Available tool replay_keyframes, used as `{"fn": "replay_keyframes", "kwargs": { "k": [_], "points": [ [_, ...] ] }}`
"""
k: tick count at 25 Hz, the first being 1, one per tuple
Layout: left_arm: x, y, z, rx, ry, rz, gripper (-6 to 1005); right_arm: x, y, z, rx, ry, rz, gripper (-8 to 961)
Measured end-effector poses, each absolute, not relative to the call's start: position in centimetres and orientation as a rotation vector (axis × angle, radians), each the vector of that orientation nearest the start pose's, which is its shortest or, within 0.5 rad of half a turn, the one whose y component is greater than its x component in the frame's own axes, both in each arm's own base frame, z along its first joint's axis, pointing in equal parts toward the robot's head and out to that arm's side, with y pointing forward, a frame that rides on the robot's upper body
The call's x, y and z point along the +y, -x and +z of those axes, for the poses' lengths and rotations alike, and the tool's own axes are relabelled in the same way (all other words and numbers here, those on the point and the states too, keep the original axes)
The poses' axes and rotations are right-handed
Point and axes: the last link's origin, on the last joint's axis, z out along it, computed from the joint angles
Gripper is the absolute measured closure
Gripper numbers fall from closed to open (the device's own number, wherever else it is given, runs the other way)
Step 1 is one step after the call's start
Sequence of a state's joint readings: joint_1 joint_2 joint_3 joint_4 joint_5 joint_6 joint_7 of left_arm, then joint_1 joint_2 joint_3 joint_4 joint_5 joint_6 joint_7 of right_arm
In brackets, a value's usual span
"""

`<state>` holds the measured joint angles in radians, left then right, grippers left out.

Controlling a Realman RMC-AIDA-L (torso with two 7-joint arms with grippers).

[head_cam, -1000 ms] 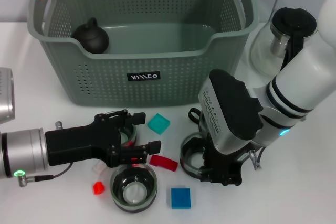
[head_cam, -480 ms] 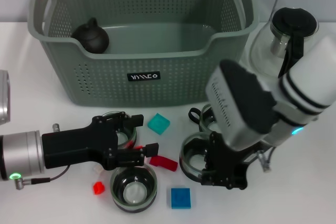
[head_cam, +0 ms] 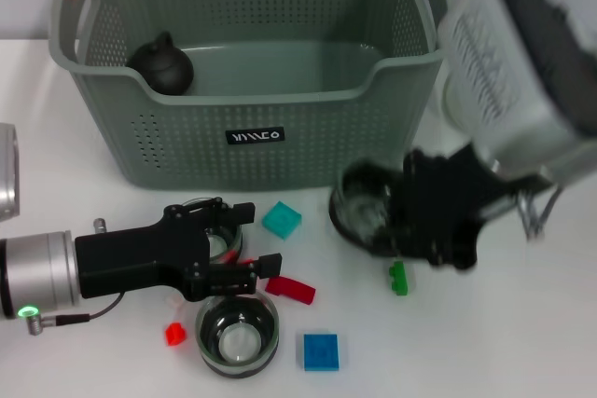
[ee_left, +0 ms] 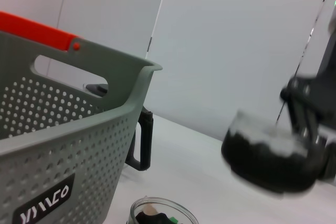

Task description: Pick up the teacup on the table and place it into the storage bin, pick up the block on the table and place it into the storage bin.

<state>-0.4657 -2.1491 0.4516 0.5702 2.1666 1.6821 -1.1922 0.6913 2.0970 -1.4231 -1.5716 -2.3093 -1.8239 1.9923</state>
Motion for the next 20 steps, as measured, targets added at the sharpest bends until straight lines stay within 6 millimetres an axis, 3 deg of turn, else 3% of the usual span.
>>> {"fn": "replay_keyframes", "kwargs": {
  "k": [6,11,15,20],
  "points": [
    [28.0,28.0,-2.9,-0.649,2.726,-0.847,141,32.3,-3.7,2.7,-0.336,3.036,-0.125,893],
    [27.9,27.9,-2.9,-0.646,2.73,-0.857,141,35.8,-0.9,4.0,-0.27,2.87,0.133,892],
    [28.0,27.8,-3.0,-0.645,2.725,-0.857,141,40.4,-0.8,3.6,-0.077,2.753,0.269,891],
    [28.1,27.7,-3.2,-0.625,2.728,-0.858,141,45.9,-2.9,1.5,0.078,2.67,0.262,890]
  ]
}}
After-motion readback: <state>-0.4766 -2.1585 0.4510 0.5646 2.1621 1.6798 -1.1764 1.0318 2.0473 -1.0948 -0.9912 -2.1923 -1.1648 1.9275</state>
